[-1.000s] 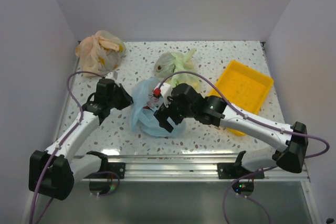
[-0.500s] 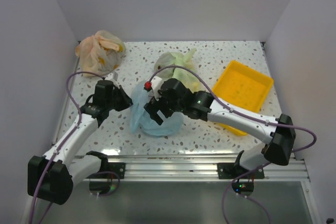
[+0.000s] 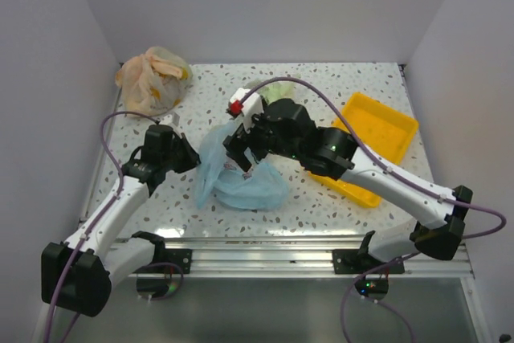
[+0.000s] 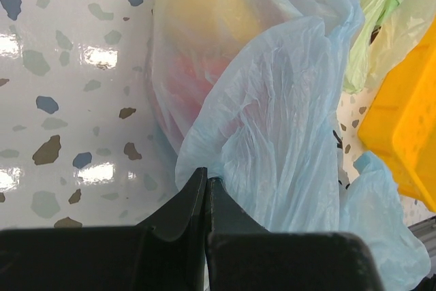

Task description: Untie the knot of the plastic bag and take out the fruit

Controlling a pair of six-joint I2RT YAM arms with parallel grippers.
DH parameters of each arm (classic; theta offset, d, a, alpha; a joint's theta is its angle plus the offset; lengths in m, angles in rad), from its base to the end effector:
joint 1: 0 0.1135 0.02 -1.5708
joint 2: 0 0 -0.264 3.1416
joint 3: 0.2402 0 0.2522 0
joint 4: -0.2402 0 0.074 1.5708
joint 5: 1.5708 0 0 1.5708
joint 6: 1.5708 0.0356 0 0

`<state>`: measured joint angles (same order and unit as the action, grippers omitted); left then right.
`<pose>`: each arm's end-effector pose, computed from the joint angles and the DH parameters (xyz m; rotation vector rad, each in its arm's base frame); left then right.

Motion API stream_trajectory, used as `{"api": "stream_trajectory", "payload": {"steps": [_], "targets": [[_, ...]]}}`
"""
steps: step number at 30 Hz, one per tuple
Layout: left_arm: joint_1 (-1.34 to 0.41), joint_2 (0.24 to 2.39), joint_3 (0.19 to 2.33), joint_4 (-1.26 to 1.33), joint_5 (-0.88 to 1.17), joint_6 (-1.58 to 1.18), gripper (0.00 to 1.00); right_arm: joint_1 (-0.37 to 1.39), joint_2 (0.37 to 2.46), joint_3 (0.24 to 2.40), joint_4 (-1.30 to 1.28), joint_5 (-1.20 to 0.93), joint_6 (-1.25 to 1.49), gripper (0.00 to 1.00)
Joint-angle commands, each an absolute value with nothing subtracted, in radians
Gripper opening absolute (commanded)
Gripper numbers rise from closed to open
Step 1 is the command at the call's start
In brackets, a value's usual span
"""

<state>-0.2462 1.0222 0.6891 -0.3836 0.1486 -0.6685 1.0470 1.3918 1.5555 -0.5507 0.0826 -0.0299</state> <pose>0.2080 -0.0577 0.2436 -0.4167 2.3260 -0.6323 0.1557 0.2638 0.4311 -0.9789 1.7474 0.5831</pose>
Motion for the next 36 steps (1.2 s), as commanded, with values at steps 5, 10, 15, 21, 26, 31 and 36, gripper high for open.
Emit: {"api": "stream_trajectory", "payload": {"steps": [5,10,15,21,26,31,36], "targets": [[-0.241,0.996,0.733,-0.426,0.164,-0.635,0.0,1.046,1.581,1.367,-0.405,0.09,-0.087,0.93],[-0.241,0.992,0.726,-0.437,0.178,-0.63,0.0,1.048,1.649,1.26,-0.263,0.077,-0.089,0.94],[-0.242,0.989,0.719,-0.446,0.189,-0.626,0.0,1.048,1.703,1.236,-0.155,0.115,-0.057,0.93],[-0.242,0.974,0.709,-0.469,0.189,-0.614,0.0,1.048,1.723,1.252,-0.089,0.15,-0.023,0.92],[-0.242,0.96,0.701,-0.482,0.199,-0.612,0.0,1.048,1.802,1.27,-0.061,0.176,-0.02,0.92],[-0.242,0.936,0.706,-0.517,0.192,-0.598,0.0,1.004,1.847,1.284,-0.043,0.229,-0.025,0.67],[-0.242,0.896,0.707,-0.575,0.195,-0.586,0.0,0.868,1.796,1.334,-0.037,0.247,0.054,0.19]]}}
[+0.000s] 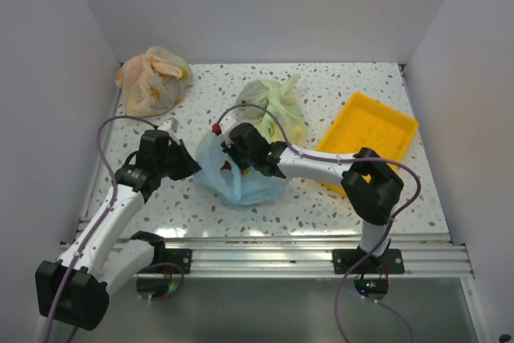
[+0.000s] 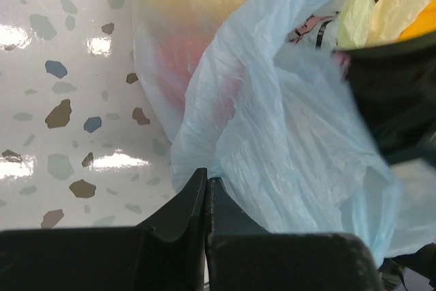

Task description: Untie the knot of the plastic bag and take out the fruit

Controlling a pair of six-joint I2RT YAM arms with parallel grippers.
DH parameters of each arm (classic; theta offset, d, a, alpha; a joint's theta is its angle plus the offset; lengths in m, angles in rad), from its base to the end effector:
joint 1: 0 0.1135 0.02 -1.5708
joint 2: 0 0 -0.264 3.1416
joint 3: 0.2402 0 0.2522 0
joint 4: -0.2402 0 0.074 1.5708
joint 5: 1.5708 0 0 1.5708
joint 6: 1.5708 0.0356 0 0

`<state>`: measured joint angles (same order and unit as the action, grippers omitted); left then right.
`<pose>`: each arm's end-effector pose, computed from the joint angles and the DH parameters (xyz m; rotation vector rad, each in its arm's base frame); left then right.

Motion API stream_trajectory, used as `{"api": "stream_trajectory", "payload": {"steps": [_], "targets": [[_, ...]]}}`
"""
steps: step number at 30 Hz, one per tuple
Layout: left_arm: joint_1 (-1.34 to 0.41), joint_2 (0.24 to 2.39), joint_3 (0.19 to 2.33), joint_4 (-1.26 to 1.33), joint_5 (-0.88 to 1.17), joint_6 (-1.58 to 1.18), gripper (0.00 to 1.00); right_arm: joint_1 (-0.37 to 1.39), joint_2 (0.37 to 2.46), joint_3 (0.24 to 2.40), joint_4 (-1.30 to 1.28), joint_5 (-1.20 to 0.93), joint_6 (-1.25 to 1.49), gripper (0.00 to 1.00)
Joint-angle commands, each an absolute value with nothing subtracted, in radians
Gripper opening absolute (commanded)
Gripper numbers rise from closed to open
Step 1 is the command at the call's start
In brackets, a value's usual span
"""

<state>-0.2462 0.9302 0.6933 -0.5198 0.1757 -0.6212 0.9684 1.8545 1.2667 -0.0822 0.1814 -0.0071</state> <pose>0.1863 -0.0532 0.2511 -0.3577 2.3745 -0.6265 0.2413 0.3395 0.2133 -0.9649 2.0295 0.3209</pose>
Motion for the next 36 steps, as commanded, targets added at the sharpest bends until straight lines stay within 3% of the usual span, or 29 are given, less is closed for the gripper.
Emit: {"api": "stream_trajectory", "payload": {"steps": [1,11,16,17,18,19,20,21,22,24,27,36], "targets": [[-0.242,0.891,0.709,-0.587,0.195,-0.583,0.0,0.823,1.789,1.363,-0.037,0.252,0.084,0.17],[-0.242,0.74,0.667,-0.715,0.299,-0.597,0.0,0.729,1.997,1.677,-0.228,0.175,0.185,0.01],[-0.242,0.719,0.601,-0.703,0.359,-0.6,0.0,0.73,2.017,1.732,-0.212,0.072,0.204,0.02],[-0.242,0.724,0.606,-0.695,0.359,-0.598,0.0,0.73,2.019,1.746,-0.238,0.034,0.198,0.11],[-0.242,0.729,0.615,-0.692,0.354,-0.591,0.21,0.73,2.017,1.773,-0.253,0.022,0.19,0.19],[-0.242,0.732,0.65,-0.69,0.339,-0.586,0.33,0.733,2.013,1.782,-0.27,0.021,0.174,0.29],[-0.242,0.742,0.673,-0.689,0.325,-0.583,0.42,0.735,2.002,1.787,-0.3,0.023,0.164,0.51],[-0.242,0.752,0.701,-0.692,0.31,-0.568,0.6,0.739,1.978,1.783,-0.314,0.032,0.158,0.59],[-0.242,0.777,0.763,-0.695,0.273,-0.56,0.7,0.739,1.961,1.776,-0.328,0.037,0.15,0.72],[-0.242,0.811,0.83,-0.715,0.238,-0.534,0.92,0.739,1.904,1.747,-0.362,0.066,0.15,0.82],[-0.242,0.885,0.946,-0.729,0.212,-0.494,1.0,0.741,1.821,1.698,-0.394,0.101,0.166,0.91],[-0.32,1.046,1.135,-0.698,0.129,-0.44,1.0,0.761,1.642,1.553,-0.494,0.213,0.232,0.99]]}}
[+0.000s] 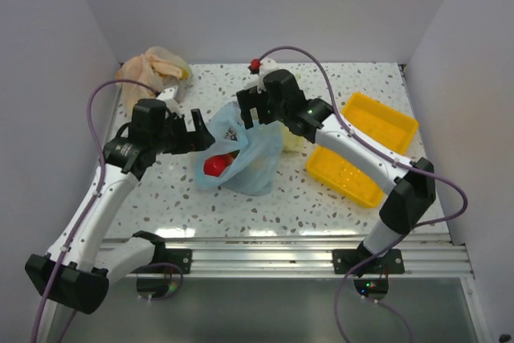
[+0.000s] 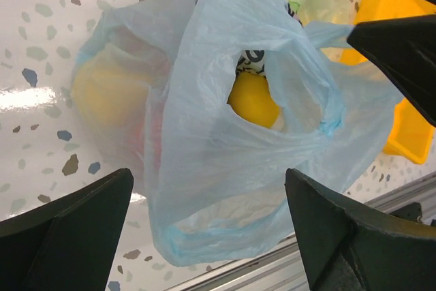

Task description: Untie the knot of the plastic bag and take out the fruit

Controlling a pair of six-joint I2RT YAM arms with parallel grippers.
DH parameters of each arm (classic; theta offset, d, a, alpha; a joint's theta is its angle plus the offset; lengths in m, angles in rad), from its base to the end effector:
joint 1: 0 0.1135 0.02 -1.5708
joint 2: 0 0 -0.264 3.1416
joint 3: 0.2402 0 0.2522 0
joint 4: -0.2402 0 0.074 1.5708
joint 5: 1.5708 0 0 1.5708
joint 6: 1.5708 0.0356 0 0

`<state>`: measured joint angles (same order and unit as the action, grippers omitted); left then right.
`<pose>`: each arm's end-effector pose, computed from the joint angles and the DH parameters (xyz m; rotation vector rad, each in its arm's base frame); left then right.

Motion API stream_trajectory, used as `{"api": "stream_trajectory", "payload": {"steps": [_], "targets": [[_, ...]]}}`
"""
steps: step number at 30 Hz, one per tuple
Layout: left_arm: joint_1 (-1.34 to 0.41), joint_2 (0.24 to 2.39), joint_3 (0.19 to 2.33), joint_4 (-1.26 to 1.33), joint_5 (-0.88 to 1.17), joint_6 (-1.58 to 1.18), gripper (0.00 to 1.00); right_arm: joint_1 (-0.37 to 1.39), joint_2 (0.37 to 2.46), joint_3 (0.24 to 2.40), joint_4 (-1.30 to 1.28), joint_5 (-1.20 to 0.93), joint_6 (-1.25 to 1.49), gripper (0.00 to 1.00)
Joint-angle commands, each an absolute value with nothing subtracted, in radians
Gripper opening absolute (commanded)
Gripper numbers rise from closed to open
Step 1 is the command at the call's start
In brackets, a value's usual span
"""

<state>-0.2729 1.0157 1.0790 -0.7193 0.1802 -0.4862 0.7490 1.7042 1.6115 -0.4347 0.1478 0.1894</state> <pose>0.1985 -0.0622 0.3467 -0.1421 2.2811 -0.6080 0.2957 0.2678 0.3573 -0.4980 2.0592 0.4104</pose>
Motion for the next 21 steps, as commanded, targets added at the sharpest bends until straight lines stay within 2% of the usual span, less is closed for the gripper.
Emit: {"api": "stream_trajectory", "payload": {"steps": [1,5,14,18,21], "targets": [[-0.345,1.077,1.152,-0.689,0.082,-0.437,1.0,0.764,1.631,1.54,-0.498,0.221,0.25,0.99],[-0.491,1.161,1.177,-0.681,-0.081,-0.425,1.0,0.77,1.591,1.487,-0.528,0.247,0.308,0.99],[-0.555,1.298,1.134,-0.597,-0.293,-0.442,1.0,0.831,1.568,1.37,-0.543,0.313,0.408,0.99],[-0.555,1.345,1.086,-0.546,-0.426,-0.515,1.0,0.859,1.523,1.271,-0.531,0.331,0.439,0.91],[-0.554,1.384,1.04,-0.493,-0.488,-0.547,0.95,0.865,1.467,1.177,-0.519,0.322,0.454,0.84]]}}
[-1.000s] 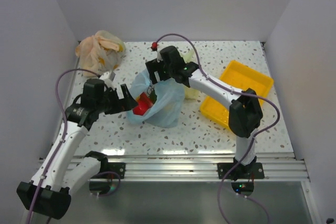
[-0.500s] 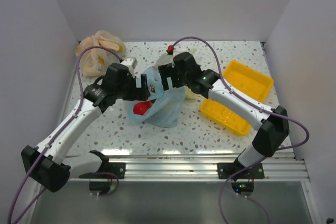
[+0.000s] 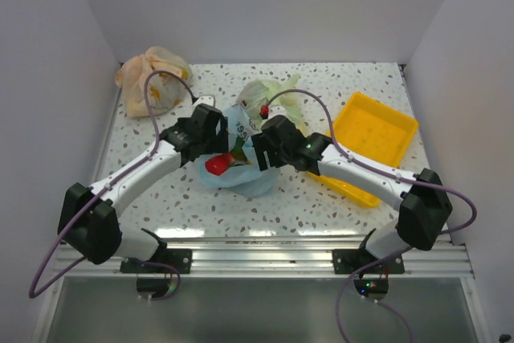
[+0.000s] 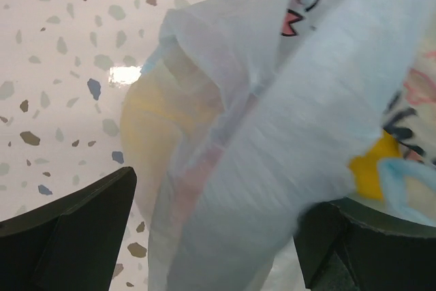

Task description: Untie the knot of the plastic bag and take out the fruit

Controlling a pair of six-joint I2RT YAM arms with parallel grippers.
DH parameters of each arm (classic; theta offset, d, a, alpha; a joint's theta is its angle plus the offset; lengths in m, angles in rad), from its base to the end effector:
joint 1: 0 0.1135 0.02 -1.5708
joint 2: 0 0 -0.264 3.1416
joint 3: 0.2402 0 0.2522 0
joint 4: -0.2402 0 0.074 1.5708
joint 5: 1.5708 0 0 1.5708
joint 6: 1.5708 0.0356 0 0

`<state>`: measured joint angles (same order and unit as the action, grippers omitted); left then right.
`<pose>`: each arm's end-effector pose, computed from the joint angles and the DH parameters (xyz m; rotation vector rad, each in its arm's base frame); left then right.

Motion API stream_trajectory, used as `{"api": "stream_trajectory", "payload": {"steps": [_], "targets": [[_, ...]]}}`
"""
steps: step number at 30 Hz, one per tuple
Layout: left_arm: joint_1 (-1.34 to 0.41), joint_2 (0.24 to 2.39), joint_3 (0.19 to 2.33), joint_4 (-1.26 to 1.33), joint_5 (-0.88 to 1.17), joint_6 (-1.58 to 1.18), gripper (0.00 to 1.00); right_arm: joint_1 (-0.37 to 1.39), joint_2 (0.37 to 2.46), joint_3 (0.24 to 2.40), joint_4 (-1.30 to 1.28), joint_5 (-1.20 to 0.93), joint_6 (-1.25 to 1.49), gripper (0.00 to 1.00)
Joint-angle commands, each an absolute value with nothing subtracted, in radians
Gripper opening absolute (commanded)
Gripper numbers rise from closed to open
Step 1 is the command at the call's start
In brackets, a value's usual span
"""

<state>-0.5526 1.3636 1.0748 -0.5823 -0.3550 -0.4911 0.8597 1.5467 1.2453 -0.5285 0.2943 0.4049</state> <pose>0.2506 -0.1400 0.2775 -0.0820 2.3702 -0.0624 0.2286 0.2496 0.2823 -0.4007 2.3359 0.2602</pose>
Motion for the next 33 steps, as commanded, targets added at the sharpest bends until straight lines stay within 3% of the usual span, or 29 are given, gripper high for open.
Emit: {"api": "stream_trajectory", "payload": {"steps": [1,3,4,6,7,8,10,14,16,18,19,21,22,25,27,30,32,33], "targets": [[-0.551,1.402,1.032,-0.468,-0.505,-0.554,0.92,0.864,1.438,1.149,-0.512,0.321,0.462,0.78],[-0.54,1.417,1.016,-0.451,-0.515,-0.571,0.83,0.864,1.407,1.062,-0.492,0.318,0.466,0.67],[-0.522,1.428,1.009,-0.445,-0.52,-0.574,0.79,0.865,1.396,1.033,-0.488,0.318,0.471,0.54],[-0.496,1.428,0.987,-0.44,-0.519,-0.578,0.65,0.864,1.37,0.957,-0.491,0.328,0.474,0.39],[-0.465,1.421,0.977,-0.439,-0.509,-0.578,0.6,0.862,1.364,0.936,-0.495,0.339,0.482,0.25],[-0.447,1.413,0.967,-0.437,-0.505,-0.577,0.48,0.859,1.355,0.918,-0.502,0.348,0.486,0.19],[-0.385,1.37,0.928,-0.436,-0.473,-0.575,0.34,0.839,1.347,0.868,-0.506,0.351,0.495,0.1],[-0.321,1.272,0.862,-0.434,-0.427,-0.552,0.06,0.816,1.344,0.857,-0.554,0.38,0.489,0.04],[-0.319,1.234,0.836,-0.437,-0.353,-0.532,0.03,0.818,1.347,0.871,-0.554,0.368,0.468,0.05],[-0.321,1.217,0.809,-0.431,-0.272,-0.509,0.0,0.821,1.336,0.897,-0.549,0.344,0.436,0.12],[-0.321,1.2,0.798,-0.425,-0.193,-0.503,0.0,0.822,1.307,0.906,-0.545,0.318,0.405,0.24],[-0.321,1.184,0.772,-0.425,-0.132,-0.502,0.0,0.831,1.269,0.949,-0.543,0.298,0.371,0.4],[-0.321,1.169,0.764,-0.429,-0.088,-0.503,0.0,0.837,1.24,0.972,-0.549,0.293,0.338,0.54],[-0.321,1.138,0.749,-0.449,-0.046,-0.52,0.0,0.856,1.216,1.09,-0.601,0.281,0.27,0.74],[-0.321,1.124,0.749,-0.457,-0.037,-0.535,0.0,0.868,1.212,1.184,-0.643,0.267,0.239,0.81],[-0.322,1.111,0.758,-0.468,-0.021,-0.549,0.0,0.897,1.223,1.287,-0.658,0.239,0.198,0.82],[-0.322,1.111,0.765,-0.474,-0.023,-0.554,0.0,0.917,1.245,1.337,-0.638,0.204,0.167,0.78],[-0.322,1.109,0.768,-0.476,-0.021,-0.555,0.0,0.933,1.256,1.347,-0.624,0.16,0.16,0.72]]}}
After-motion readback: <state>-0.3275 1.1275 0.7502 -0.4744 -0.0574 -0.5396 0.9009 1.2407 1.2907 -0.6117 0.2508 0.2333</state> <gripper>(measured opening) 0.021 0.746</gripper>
